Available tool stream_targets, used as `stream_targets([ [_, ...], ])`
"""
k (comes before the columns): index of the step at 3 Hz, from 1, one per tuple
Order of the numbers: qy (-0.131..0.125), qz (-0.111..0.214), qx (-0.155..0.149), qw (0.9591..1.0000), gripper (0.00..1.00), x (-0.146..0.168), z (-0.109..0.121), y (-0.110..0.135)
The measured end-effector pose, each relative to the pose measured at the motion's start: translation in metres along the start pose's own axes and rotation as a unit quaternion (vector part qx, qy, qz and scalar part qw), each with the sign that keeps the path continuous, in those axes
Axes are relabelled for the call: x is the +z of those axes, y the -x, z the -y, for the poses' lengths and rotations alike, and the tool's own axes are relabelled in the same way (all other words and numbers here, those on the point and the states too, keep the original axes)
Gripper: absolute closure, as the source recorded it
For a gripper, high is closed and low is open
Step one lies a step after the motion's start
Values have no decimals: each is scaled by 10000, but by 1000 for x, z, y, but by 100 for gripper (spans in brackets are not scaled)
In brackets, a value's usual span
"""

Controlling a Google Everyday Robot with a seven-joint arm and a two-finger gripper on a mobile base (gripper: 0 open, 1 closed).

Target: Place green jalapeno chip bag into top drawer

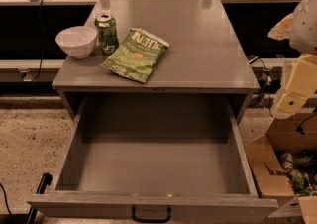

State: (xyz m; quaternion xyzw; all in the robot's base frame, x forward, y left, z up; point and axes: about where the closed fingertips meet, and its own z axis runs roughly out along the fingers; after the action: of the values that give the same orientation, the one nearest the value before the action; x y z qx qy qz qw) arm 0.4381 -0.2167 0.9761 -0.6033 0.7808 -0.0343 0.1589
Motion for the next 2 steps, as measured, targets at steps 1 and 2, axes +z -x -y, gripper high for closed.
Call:
stream_targets([
  [1,-15,14,-6,10000,0,0,0,1],
  [2,-207,232,-395,9987,0,6,29,25],
])
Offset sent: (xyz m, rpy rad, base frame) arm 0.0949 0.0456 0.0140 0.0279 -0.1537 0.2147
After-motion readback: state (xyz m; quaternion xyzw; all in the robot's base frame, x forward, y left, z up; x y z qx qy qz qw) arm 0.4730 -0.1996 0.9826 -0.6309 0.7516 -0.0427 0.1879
